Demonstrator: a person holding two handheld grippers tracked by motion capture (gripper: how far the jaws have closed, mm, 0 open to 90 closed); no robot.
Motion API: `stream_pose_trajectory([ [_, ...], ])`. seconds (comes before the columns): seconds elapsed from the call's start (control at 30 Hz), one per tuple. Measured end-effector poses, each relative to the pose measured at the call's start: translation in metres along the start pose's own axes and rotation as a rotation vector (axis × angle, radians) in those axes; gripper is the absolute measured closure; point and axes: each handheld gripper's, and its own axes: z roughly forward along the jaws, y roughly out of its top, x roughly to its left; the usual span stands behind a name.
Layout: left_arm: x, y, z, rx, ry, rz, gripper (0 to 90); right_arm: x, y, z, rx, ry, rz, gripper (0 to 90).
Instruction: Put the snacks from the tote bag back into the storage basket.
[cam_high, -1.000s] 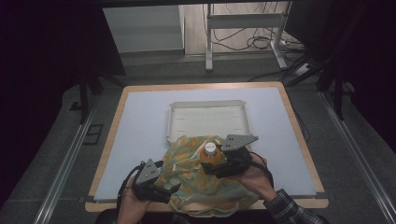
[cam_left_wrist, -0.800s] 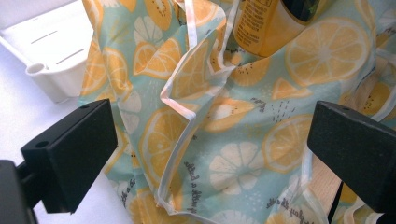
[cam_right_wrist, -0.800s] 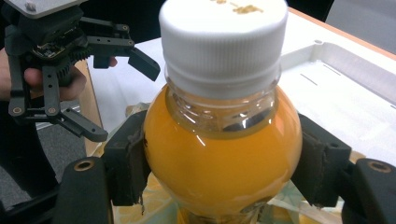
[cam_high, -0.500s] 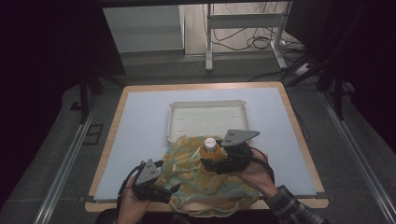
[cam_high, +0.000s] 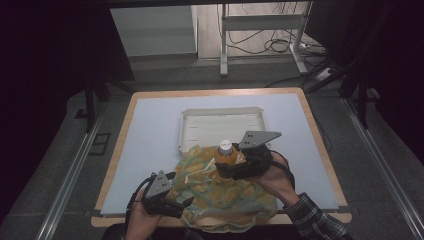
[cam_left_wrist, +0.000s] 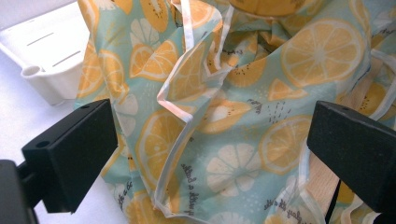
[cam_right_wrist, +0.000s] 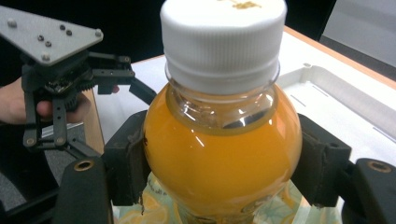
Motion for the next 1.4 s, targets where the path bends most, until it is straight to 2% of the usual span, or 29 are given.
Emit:
stream_pose_trajectory([
  [0.53,0.002,-0.001,-0.001,-0.007,-0.010,0.001,1.5,-0.008,0.018,0.002,-0.013,-0.007,-0.015,29.8],
  [1.4,0.001,-0.001,-0.002,-0.023,-0.015,0.011,1.5,-0.036,0.041,0.008,-0.032,-0.050,-0.001,29.8],
])
